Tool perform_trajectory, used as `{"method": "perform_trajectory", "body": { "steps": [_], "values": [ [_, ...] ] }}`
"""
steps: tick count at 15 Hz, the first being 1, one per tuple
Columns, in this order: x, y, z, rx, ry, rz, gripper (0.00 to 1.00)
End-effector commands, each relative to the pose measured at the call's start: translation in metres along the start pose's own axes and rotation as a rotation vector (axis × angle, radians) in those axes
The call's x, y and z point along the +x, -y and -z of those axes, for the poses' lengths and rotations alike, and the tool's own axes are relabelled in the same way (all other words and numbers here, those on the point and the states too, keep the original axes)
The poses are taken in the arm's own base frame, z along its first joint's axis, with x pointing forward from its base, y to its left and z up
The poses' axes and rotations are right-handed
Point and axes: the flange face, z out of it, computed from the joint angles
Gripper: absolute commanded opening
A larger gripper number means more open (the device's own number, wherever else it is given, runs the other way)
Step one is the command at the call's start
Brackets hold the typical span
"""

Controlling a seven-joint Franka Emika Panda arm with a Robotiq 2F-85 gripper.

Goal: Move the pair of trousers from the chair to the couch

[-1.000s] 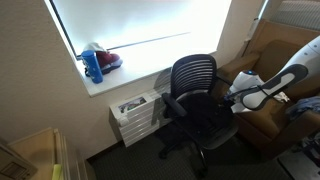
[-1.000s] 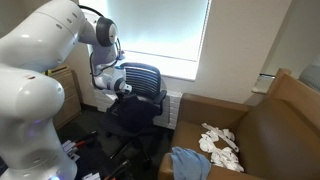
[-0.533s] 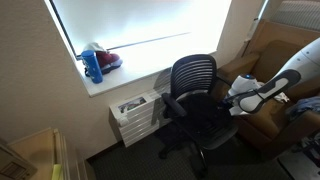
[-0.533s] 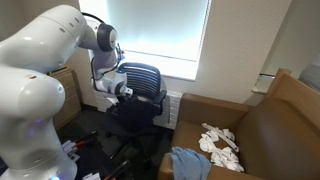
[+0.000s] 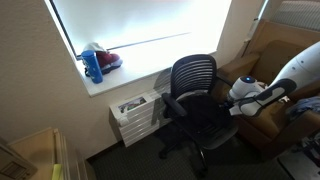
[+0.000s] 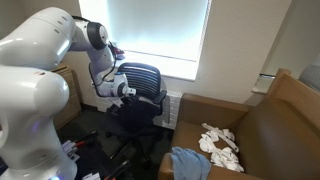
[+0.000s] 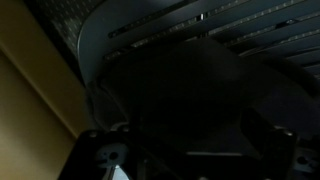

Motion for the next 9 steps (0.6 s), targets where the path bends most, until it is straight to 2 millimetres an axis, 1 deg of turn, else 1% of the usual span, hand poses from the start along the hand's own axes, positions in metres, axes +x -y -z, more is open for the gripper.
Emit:
{"method": "perform_trajectory", "body": {
  "steps": [1,6,7,8,9],
  "values": [
    [0.000,0.000,-0.002,-0.004,-0.002,0.003,1.00],
    [0.008,-0.011,-0.005,-0.034,-0.045,0.016,1.00],
    [0.008,-0.012,-0.006,-0.038,-0.047,0.016,0.75],
    [0.009,-0.013,-0.008,-0.031,-0.046,0.014,0.72],
    [0.010,-0.013,-0.008,-0.029,-0.045,0.014,0.66]
  ]
}}
